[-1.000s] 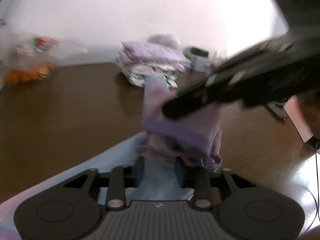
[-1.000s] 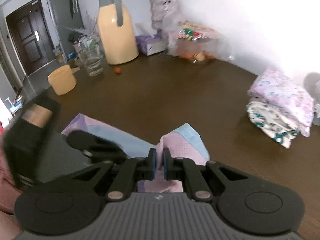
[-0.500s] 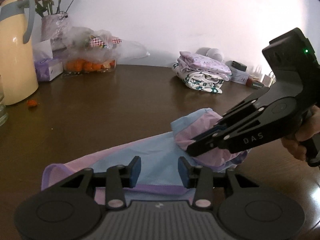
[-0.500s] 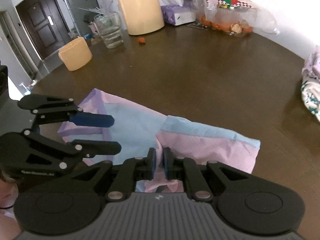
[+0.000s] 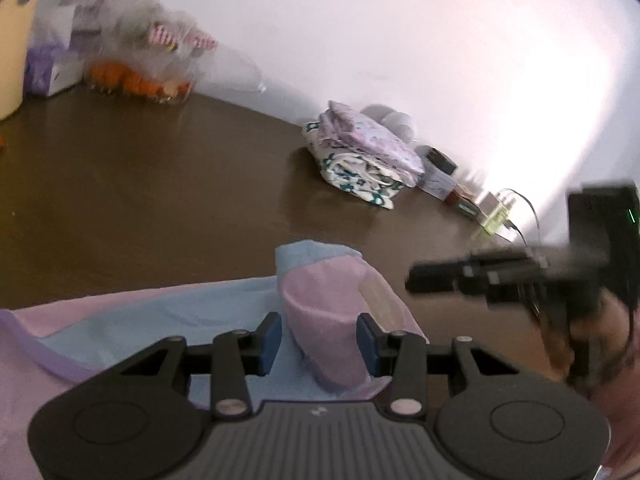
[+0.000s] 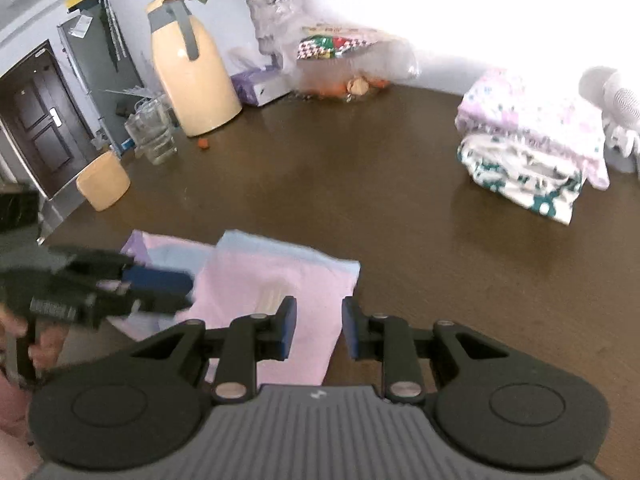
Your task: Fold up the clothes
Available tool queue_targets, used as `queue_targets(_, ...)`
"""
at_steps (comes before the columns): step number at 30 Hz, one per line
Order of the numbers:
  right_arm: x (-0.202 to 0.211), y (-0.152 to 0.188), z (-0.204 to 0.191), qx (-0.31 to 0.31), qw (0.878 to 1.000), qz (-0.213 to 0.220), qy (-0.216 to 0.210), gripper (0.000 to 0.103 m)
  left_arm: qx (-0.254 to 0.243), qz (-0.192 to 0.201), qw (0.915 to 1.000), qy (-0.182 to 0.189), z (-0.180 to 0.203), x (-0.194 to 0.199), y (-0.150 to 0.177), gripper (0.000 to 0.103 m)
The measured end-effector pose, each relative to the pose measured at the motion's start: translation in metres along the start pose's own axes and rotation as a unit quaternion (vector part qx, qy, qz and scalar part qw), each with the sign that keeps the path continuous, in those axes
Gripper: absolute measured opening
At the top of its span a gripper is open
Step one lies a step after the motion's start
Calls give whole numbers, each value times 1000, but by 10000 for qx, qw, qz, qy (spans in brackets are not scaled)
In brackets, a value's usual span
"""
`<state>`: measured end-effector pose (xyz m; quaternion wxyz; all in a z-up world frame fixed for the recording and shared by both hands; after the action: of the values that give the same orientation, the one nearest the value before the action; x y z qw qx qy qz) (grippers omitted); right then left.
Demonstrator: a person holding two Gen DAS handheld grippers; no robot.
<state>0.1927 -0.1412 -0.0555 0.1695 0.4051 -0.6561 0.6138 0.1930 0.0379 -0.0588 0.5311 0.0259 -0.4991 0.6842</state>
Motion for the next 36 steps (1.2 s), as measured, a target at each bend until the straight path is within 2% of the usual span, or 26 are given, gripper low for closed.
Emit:
queue_targets(6,-15,15,-17,452,9989,-36,-118,25,876,-120,9957,267,-9,-13,-2,42)
queue_targets(8,-18,14,-22,571,9983,-13,-126,25,1014,-104,9945,255,-12,-14,-2,41)
queue_targets(10,-21,13,-26,637,9979,9,-153,25,947,-123,9954,77,-15,-16,-1,22)
queue_targets(11,-22,12,-27,639,9978,6,-178,25,891,-163,9959,17,-16,-17,0,7)
queue_targets(14,-24,12,-29,650,9976,21,-245,25,718,-140,9973,-71,-18,-14,0,8)
queue_targets(19,-15,-5,-30,531,9974,278,-407,25,551,-110,9978,-349,-25,-7,4,8)
queue_targets(22,-26,-4,-34,604,9971,200,-415,25,617,-107,9971,-427,-30,-8,6,16)
queue_targets(23,-31,-2,-36,655,9970,144,-390,25,602,-65,9969,-495,-31,-5,6,24)
queue_targets(24,-37,2,-37,746,9967,98,-317,25,527,-24,9968,-595,-31,-3,5,35)
queue_targets(26,-41,6,-39,809,9963,98,-276,25,254,174,9948,-970,-30,5,-1,43)
queue_targets(29,-36,4,-39,780,9964,139,-319,25,-396,589,9894,-1265,-17,17,-16,41)
queue_targets(31,-23,-5,-39,760,9958,350,-367,25,-820,736,9871,-1165,-2,17,-23,33)
queue_targets(32,-18,-11,-39,760,9955,450,-340,25,-1017,728,9858,-1122,4,13,-25,25)
queue_targets(34,-17,-21,-37,747,9953,561,-248,25,-1311,608,9822,-1204,11,-1,-27,17)
queue_targets(36,-27,-25,-35,696,9962,486,-189,25,-1473,430,9781,-1407,9,-18,-26,10)
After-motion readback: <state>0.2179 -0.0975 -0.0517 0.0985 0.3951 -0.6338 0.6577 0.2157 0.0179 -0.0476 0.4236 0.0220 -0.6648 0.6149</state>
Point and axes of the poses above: each gripper's, at about its wrist camera, not at the fingertips, and x roughly against the way its jaws point, z to its right, y to its underside, the point moved 10 cm from there along -x, roughly the way its jaws point, and after that the axes turned 4 degrees about y, right-handed, at the moved point
